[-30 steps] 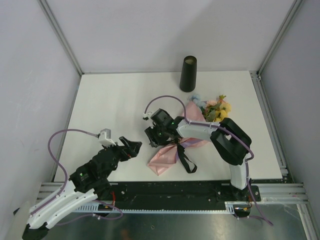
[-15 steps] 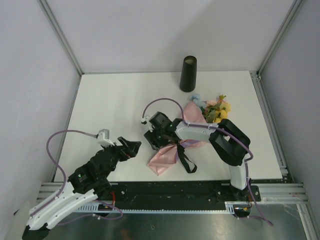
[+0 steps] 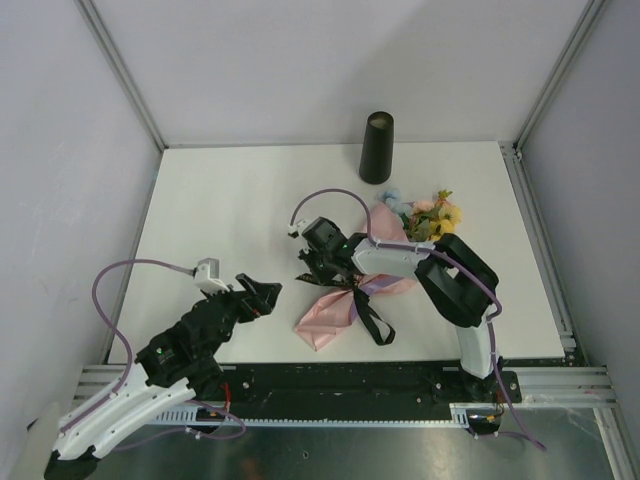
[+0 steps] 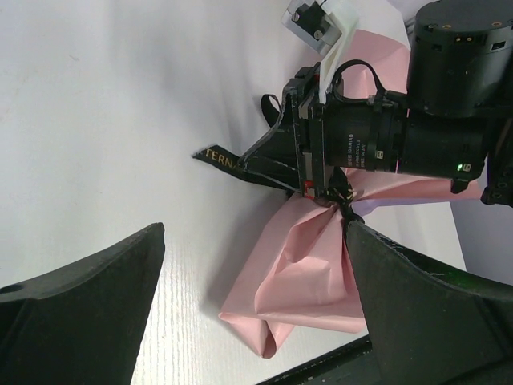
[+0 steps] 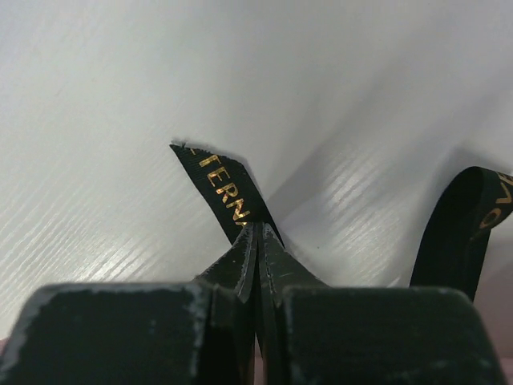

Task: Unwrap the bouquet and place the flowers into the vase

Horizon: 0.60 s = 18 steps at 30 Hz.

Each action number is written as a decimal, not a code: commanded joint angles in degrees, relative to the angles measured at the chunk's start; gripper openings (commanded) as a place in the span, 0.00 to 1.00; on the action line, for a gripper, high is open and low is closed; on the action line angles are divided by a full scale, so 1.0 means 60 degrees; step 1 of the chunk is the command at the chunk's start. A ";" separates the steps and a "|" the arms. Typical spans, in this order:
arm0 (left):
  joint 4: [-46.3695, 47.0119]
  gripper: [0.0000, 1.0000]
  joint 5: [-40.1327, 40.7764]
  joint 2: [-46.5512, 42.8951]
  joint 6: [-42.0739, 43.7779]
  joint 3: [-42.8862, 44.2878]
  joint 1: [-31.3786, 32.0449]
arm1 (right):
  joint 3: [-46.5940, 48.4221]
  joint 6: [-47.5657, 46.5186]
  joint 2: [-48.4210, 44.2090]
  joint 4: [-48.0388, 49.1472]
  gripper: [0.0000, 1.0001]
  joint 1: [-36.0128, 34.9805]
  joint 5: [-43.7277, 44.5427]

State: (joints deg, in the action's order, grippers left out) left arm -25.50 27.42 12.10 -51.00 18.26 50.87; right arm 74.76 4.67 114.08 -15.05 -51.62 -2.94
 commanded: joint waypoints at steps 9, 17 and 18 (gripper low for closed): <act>0.0057 1.00 0.0256 0.0724 -0.0033 0.0252 0.0019 | -0.0537 0.0393 -0.1757 -0.0340 0.00 -0.0116 0.1895; 0.1016 1.00 -0.1434 0.2494 0.0182 -0.0143 0.0033 | -0.0917 -0.0065 -0.2918 -0.1147 0.00 -0.0351 0.1825; 0.1241 1.00 -0.1596 0.2641 0.0159 -0.0231 0.0040 | -0.0932 -0.0158 -0.2880 -0.1202 0.01 -0.0334 0.1611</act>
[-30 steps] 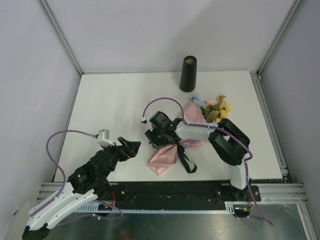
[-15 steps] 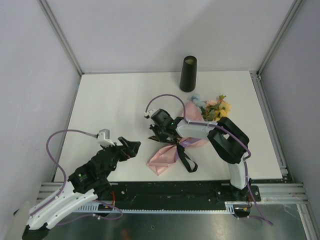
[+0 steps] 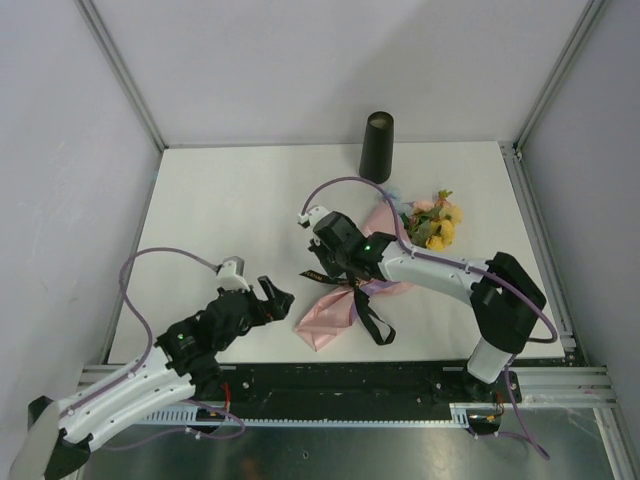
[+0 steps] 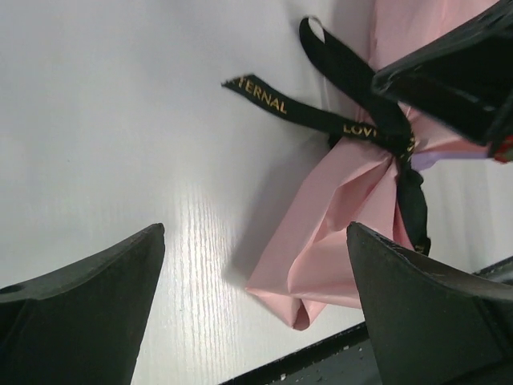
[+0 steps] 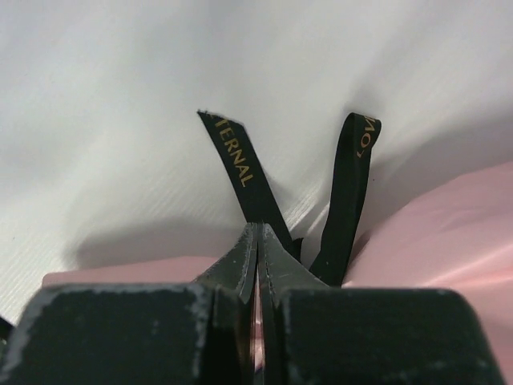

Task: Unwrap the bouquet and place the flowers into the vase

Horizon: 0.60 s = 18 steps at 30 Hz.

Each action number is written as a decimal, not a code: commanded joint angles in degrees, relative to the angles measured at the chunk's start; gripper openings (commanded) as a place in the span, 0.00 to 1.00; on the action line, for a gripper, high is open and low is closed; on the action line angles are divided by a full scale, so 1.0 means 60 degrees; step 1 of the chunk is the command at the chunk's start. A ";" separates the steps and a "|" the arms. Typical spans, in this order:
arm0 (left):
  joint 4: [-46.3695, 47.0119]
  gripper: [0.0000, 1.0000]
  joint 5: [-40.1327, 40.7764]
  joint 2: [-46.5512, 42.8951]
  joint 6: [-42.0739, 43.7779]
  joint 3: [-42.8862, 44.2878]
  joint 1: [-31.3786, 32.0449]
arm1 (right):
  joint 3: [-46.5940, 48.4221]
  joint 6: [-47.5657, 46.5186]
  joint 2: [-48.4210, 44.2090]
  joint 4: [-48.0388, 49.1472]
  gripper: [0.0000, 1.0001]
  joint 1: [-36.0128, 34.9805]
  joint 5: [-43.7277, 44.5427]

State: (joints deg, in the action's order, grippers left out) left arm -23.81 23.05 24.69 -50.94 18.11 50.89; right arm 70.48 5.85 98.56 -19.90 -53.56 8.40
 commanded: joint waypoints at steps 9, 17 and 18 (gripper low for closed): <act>0.2671 0.89 -0.1711 0.1726 -0.0743 -0.1263 0.0058 | -0.0124 -0.1262 0.0052 -0.1006 0.21 0.0027 -0.1120; 0.4142 0.83 -0.2273 0.3193 -0.1115 -0.1611 0.0120 | -0.0074 -0.1392 0.0680 -0.0918 0.34 0.0091 -0.0874; 0.4216 0.82 -0.2317 0.3407 -0.1110 -0.1568 0.0133 | -0.0073 -0.1396 0.0732 -0.0880 0.35 0.0114 -0.0815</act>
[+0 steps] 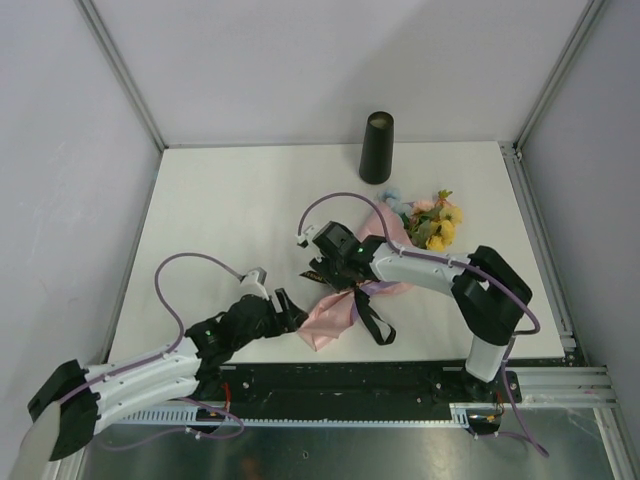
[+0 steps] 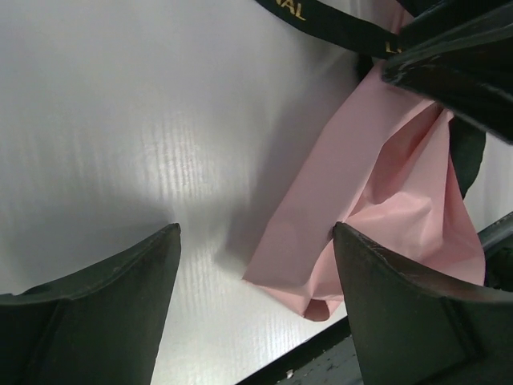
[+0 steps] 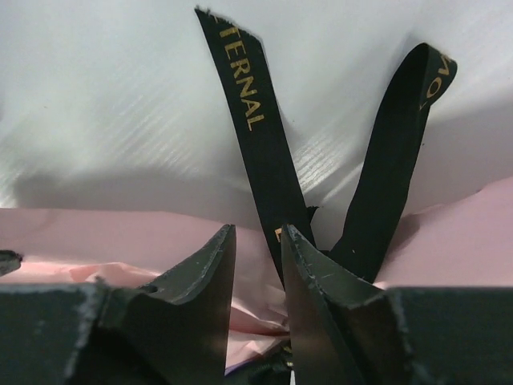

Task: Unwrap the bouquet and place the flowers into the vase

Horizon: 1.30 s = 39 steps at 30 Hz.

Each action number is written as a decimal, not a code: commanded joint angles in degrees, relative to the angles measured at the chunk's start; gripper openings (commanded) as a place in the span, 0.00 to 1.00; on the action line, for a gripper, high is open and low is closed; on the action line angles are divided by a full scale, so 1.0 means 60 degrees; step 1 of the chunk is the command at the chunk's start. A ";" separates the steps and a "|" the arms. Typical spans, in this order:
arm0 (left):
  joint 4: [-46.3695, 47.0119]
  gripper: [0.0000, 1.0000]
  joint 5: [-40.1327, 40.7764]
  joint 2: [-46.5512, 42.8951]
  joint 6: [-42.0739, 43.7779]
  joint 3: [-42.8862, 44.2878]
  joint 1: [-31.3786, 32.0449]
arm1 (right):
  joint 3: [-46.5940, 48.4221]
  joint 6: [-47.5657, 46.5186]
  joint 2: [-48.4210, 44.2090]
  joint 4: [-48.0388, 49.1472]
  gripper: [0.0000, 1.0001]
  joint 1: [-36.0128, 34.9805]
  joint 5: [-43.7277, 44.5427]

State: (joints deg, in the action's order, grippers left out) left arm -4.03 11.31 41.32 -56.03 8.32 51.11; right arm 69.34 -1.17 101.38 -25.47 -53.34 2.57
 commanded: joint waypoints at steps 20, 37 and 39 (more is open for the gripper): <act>0.1128 0.51 -0.0319 0.1359 -0.0230 0.0293 0.0191 | 0.0232 -0.0532 0.1073 0.0277 0.51 0.0076 0.1753; 0.0145 0.71 0.0208 0.0441 0.0191 0.0866 0.0186 | 0.0358 -0.0214 -0.0366 0.1521 0.00 0.0175 0.1881; 0.0050 0.78 0.0308 0.0325 0.0368 0.1048 0.0183 | 0.0361 -0.0046 -0.0690 0.1902 0.00 0.0237 0.1625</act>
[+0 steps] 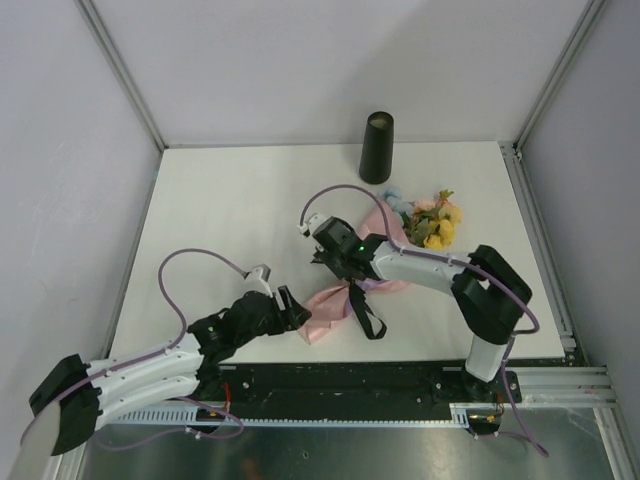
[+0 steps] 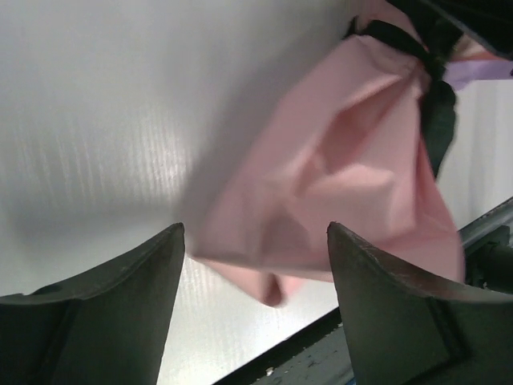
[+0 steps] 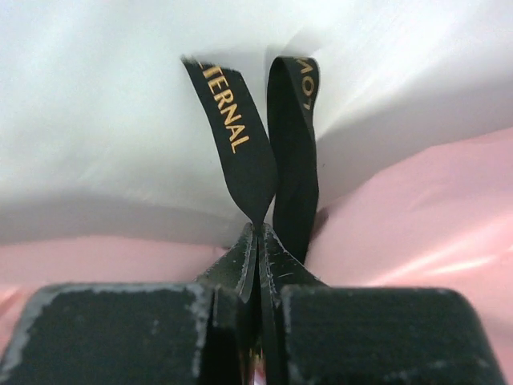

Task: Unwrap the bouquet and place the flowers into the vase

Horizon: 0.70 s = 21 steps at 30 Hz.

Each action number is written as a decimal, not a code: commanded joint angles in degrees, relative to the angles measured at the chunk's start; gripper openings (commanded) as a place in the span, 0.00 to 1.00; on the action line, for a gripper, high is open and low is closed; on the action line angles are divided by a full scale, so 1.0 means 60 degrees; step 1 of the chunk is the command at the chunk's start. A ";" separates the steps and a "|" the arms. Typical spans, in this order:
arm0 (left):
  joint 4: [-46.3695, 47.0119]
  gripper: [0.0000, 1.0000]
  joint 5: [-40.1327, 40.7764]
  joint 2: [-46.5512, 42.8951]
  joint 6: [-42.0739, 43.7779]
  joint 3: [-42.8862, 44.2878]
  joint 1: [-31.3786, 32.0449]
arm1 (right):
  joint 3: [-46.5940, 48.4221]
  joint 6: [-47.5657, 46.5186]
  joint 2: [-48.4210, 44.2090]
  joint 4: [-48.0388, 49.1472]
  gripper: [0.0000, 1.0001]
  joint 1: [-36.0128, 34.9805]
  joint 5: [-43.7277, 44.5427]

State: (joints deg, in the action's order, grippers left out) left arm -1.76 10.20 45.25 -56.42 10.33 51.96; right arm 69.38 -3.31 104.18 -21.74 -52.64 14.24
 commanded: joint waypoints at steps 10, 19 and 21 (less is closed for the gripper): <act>-0.0351 0.86 0.0661 0.0609 0.1136 0.1238 0.0043 | 0.0345 0.1297 -0.1854 0.2485 0.00 0.0470 -0.1696; -0.0311 0.57 0.0787 0.1095 0.0973 0.1249 0.0043 | 0.0359 0.2333 -0.2258 0.3715 0.00 0.0984 -0.2242; -0.0308 0.50 0.0837 0.1044 0.0887 0.1189 0.0059 | 0.0352 0.2616 -0.2465 0.4118 0.00 0.1150 -0.2256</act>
State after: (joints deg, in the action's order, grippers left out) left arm -4.45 13.37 51.86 -51.00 15.75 51.99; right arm 69.58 7.64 94.11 -5.65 -47.77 1.93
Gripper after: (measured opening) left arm 0.556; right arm 0.010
